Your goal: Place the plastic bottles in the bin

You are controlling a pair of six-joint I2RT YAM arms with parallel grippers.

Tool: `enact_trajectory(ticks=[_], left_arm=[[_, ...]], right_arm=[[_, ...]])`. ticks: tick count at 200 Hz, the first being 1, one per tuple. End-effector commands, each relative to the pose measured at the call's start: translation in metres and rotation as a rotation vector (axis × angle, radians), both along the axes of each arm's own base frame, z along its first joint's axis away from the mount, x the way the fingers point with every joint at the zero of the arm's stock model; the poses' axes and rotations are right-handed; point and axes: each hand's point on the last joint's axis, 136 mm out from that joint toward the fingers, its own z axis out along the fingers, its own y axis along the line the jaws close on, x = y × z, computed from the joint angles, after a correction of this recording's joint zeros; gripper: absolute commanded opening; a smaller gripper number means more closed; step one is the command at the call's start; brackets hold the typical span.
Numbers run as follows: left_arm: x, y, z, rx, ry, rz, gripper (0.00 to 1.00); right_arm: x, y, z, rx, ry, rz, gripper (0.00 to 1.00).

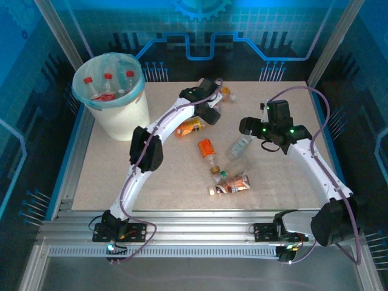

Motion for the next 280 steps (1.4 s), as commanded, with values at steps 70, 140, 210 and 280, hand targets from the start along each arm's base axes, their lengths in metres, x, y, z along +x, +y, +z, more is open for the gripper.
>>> enact_trajectory(ticks=[70, 140, 210, 280], left_arm=[[0.008, -0.031, -0.027, 0.107, -0.088, -0.065, 0.66], [0.016, -0.032, -0.044, 0.217, -0.141, -0.122, 0.62], [0.026, -0.027, -0.052, 0.355, -0.208, -0.182, 0.52], [0.023, -0.029, -0.060, 0.356, -0.184, -0.211, 0.48]], right_arm=[[-0.014, -0.020, 0.004, 0.006, -0.034, -0.013, 0.84], [-0.015, -0.020, 0.003, 0.001, -0.041, 0.000, 0.84], [-0.014, -0.018, -0.003, 0.005, -0.037, 0.010, 0.84], [-0.012, -0.017, 0.000, 0.009, -0.041, 0.013, 0.84]])
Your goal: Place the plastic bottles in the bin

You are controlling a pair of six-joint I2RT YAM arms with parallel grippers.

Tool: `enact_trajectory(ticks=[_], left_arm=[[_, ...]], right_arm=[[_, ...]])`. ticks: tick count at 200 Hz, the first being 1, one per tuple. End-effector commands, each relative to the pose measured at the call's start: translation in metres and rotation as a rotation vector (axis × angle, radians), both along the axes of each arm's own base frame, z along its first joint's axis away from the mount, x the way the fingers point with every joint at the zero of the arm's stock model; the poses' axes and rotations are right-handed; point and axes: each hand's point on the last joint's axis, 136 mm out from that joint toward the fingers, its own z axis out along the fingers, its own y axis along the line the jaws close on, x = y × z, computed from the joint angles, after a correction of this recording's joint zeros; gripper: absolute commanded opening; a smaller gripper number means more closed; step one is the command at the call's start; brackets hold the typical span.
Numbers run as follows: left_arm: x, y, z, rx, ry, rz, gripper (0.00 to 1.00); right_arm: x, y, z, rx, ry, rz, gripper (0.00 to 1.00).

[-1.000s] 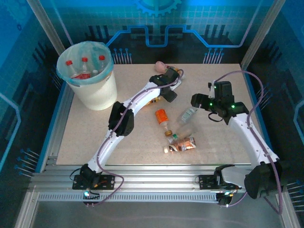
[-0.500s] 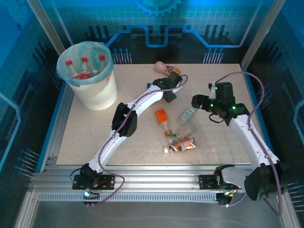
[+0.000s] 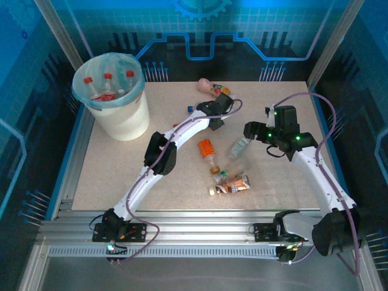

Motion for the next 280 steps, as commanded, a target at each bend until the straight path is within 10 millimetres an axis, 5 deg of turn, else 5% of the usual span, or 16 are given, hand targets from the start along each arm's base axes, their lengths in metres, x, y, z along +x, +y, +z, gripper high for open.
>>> enact_trajectory(ticks=[1, 96, 137, 163, 214, 248, 280], left_arm=[[0.001, -0.005, -0.004, 0.014, -0.005, -0.016, 0.48], [-0.004, 0.008, -0.020, 0.052, 0.039, -0.017, 0.52], [-0.008, 0.013, -0.030, 0.046, 0.079, -0.002, 0.47], [-0.004, 0.014, -0.018, 0.018, 0.065, 0.008, 0.38], [0.009, 0.012, 0.043, -0.060, -0.039, 0.026, 0.17], [0.011, 0.011, 0.107, -0.154, -0.136, 0.046, 0.00], [0.004, 0.012, 0.182, -0.290, -0.230, 0.071, 0.00]], right_arm=[[0.003, -0.003, 0.003, -0.002, -0.016, -0.001, 0.84], [0.004, -0.002, 0.003, 0.008, -0.016, 0.004, 0.84], [0.004, -0.001, 0.000, 0.010, -0.011, 0.005, 0.84], [0.004, 0.000, 0.000, 0.009, -0.004, 0.011, 0.84], [0.003, 0.000, 0.007, 0.016, -0.022, 0.005, 0.84], [0.001, 0.001, 0.011, 0.025, -0.027, 0.006, 0.83], [-0.001, 0.015, 0.025, 0.039, -0.065, 0.055, 0.83]])
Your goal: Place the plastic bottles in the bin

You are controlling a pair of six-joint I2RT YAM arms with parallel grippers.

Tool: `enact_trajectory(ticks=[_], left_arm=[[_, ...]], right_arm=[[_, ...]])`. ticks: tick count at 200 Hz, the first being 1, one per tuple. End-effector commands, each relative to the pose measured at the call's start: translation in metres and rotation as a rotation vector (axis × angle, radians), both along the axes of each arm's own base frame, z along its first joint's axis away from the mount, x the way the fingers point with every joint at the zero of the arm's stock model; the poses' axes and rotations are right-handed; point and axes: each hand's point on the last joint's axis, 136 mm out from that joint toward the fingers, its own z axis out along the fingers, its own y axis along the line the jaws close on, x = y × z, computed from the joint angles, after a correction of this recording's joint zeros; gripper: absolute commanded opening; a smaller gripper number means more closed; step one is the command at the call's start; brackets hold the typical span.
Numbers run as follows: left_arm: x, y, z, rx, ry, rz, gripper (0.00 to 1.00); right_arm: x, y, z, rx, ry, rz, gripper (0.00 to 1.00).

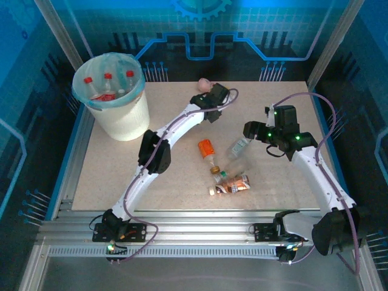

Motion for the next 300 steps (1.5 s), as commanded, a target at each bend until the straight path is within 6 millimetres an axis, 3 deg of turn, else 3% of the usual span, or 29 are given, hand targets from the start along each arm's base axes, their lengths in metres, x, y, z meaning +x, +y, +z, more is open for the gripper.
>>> enact_trajectory(ticks=[1, 36, 63, 82, 100, 115, 145, 185, 201, 229, 248, 268, 300], left_arm=[[-0.003, 0.000, 0.115, -0.195, -0.163, 0.029, 0.00], [-0.024, 0.013, 0.218, -0.430, -0.283, 0.061, 0.00], [-0.040, 0.050, 0.298, -0.588, -0.406, 0.108, 0.00], [-0.049, 0.089, 0.342, -0.660, -0.502, 0.165, 0.00], [-0.055, 0.137, 0.376, -0.734, -0.598, 0.245, 0.00], [-0.060, 0.179, 0.393, -0.781, -0.655, 0.323, 0.00], [-0.077, 0.272, 0.423, -0.852, -0.824, 0.492, 0.00], [-0.099, 0.377, 0.437, -0.925, -1.015, 0.670, 0.00], [-0.096, 0.409, 0.428, -0.959, -1.038, 0.725, 0.00], [-0.070, 0.452, 0.393, -1.012, -1.011, 0.789, 0.00], [-0.048, 0.461, 0.366, -1.066, -0.970, 0.767, 0.00], [-0.027, 0.455, 0.345, -1.084, -0.965, 0.692, 0.00], [0.002, 0.442, 0.332, -1.121, -1.033, 0.502, 0.00]], right_arm=[[-0.003, 0.013, 0.024, 0.029, -0.062, 0.049, 0.83], [-0.003, 0.049, 0.066, 0.046, -0.189, 0.160, 0.82], [-0.001, 0.092, 0.109, 0.078, -0.315, 0.276, 0.82], [0.000, 0.129, 0.137, 0.087, -0.399, 0.365, 0.82], [0.001, 0.164, 0.159, 0.097, -0.466, 0.444, 0.81], [0.000, 0.193, 0.174, 0.114, -0.512, 0.506, 0.81], [-0.013, 0.258, 0.185, 0.160, -0.550, 0.662, 0.81], [-0.047, 0.338, 0.189, 0.214, -0.548, 0.856, 0.81], [-0.065, 0.366, 0.187, 0.235, -0.543, 0.931, 0.81], [-0.091, 0.400, 0.181, 0.229, -0.531, 1.040, 0.80], [-0.096, 0.407, 0.177, 0.210, -0.523, 1.064, 0.80], [-0.096, 0.407, 0.174, 0.197, -0.523, 1.065, 0.80], [-0.090, 0.397, 0.171, 0.135, -0.538, 1.044, 0.80]])
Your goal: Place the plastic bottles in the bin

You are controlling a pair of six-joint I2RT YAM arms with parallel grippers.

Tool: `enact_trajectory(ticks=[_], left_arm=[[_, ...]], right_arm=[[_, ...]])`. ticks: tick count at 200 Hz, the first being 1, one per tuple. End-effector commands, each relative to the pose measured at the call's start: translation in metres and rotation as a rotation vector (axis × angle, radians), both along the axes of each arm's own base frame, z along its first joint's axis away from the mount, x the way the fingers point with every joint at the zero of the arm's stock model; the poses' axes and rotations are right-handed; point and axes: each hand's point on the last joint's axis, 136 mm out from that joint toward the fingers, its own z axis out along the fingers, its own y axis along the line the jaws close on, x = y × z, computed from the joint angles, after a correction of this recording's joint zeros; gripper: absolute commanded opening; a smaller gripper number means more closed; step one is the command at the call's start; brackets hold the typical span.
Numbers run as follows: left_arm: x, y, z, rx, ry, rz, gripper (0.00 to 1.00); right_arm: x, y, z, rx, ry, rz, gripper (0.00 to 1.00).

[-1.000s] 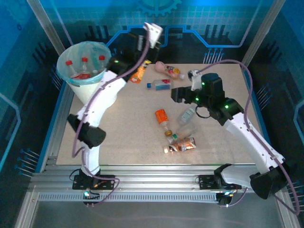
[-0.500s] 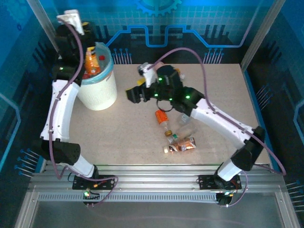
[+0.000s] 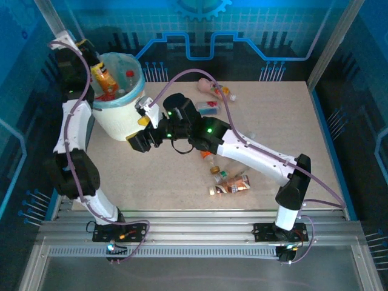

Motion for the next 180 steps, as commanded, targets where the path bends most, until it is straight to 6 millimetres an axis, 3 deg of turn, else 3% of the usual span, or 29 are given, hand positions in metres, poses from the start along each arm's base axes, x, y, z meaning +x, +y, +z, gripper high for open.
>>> enact_trajectory(ticks=[1, 22, 44, 70, 87, 103, 119, 149, 180], left_arm=[[0.015, -0.021, 0.027, 0.059, -0.230, -0.133, 0.00], [0.034, -0.029, 0.014, 0.089, -0.276, -0.182, 0.00], [0.053, -0.048, -0.012, 0.174, -0.222, -0.208, 0.00], [0.056, -0.062, -0.042, 0.198, -0.169, -0.239, 0.00], [0.049, -0.063, -0.054, 0.183, -0.160, -0.243, 0.26], [0.042, -0.064, -0.054, 0.182, -0.158, -0.243, 0.37], [0.035, -0.064, -0.049, 0.185, -0.154, -0.237, 0.57], [0.023, -0.067, -0.024, 0.162, -0.158, -0.244, 0.60], [0.018, -0.071, -0.010, 0.116, -0.093, -0.272, 0.52]], right_arm=[[0.005, -0.009, 0.008, -0.021, -0.053, -0.020, 0.80], [0.008, -0.019, 0.006, -0.035, -0.064, -0.040, 0.81], [0.013, -0.030, 0.004, -0.045, -0.075, -0.068, 0.81], [0.025, -0.041, -0.004, -0.069, -0.071, -0.105, 0.81], [0.031, -0.045, -0.009, -0.071, -0.054, -0.120, 0.81], [0.033, -0.045, -0.010, -0.072, -0.048, -0.119, 0.82], [0.033, -0.045, -0.009, -0.069, -0.045, -0.119, 0.82], [0.031, -0.045, -0.007, -0.060, -0.039, -0.110, 0.82], [0.029, -0.046, -0.011, -0.055, -0.023, -0.110, 0.82]])
